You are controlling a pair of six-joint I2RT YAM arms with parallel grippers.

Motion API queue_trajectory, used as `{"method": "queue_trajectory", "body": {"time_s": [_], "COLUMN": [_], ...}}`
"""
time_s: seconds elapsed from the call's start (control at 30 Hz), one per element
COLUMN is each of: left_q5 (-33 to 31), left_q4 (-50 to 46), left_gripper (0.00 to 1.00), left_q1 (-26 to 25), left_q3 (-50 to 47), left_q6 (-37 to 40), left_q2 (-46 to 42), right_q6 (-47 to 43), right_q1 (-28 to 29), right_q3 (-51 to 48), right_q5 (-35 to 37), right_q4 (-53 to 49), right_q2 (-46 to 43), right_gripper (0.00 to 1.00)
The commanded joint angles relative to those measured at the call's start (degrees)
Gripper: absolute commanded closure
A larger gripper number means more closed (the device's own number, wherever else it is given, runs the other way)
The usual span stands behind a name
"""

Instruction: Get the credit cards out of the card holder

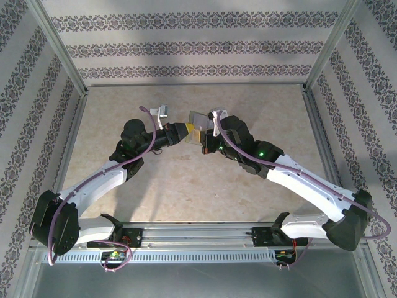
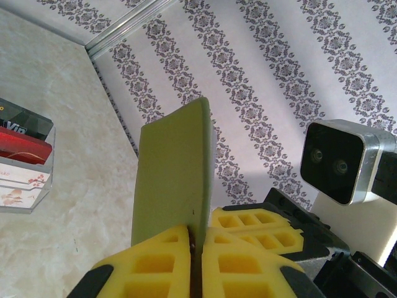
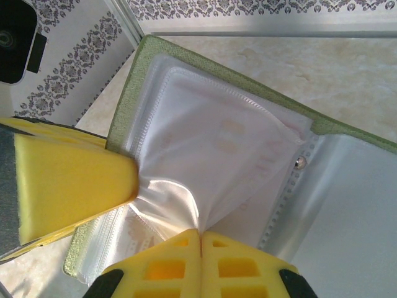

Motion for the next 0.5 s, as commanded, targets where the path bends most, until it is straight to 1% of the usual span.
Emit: {"method": "queue_trajectory", "body": {"time_s": [0.0,0.17,0.27,0.3,0.4,0.47], "left_q5": [0.7,0.5,0.4,0.4,0.4,0.4], "left_q4": [6.3,9.0,9.1,8.9,8.5,8.6], "left_gripper": [0.92,0.91,0.90,0.90,0.99,1.00], "left_q1": [-0.2,-0.1,0.0,0.0,0.0,0.1], "left_q3": [0.0,-0.6,-0.4,-0.4,-0.2,-0.2], "left_q6": [-0.6,-1.5,-1.9,-2.0,-2.3,-2.4], "left_q2": [-1.9,-1.9,-1.8,-1.7,-1.6,-1.5], "right_q6": [0.9,1.0,1.4,1.5,1.7,1.8], "right_q1": [-0.9,-0.9,-0.9,-1.0,-0.9,-1.0], "right_q3": [-1.7,-1.8,-2.2,-2.2,-2.4,-2.5], "right_q5": [3.4,3.7,3.9,3.8,3.9,4.2], "right_q4": [-1.8,-1.8,-1.8,-1.7,-1.6,-1.7], "right_q2": [-0.8,-1.2,-1.5,-1.6,-1.8,-2.0], "right_gripper": [1.00,1.00,1.00,1.00,1.00,1.00]}}
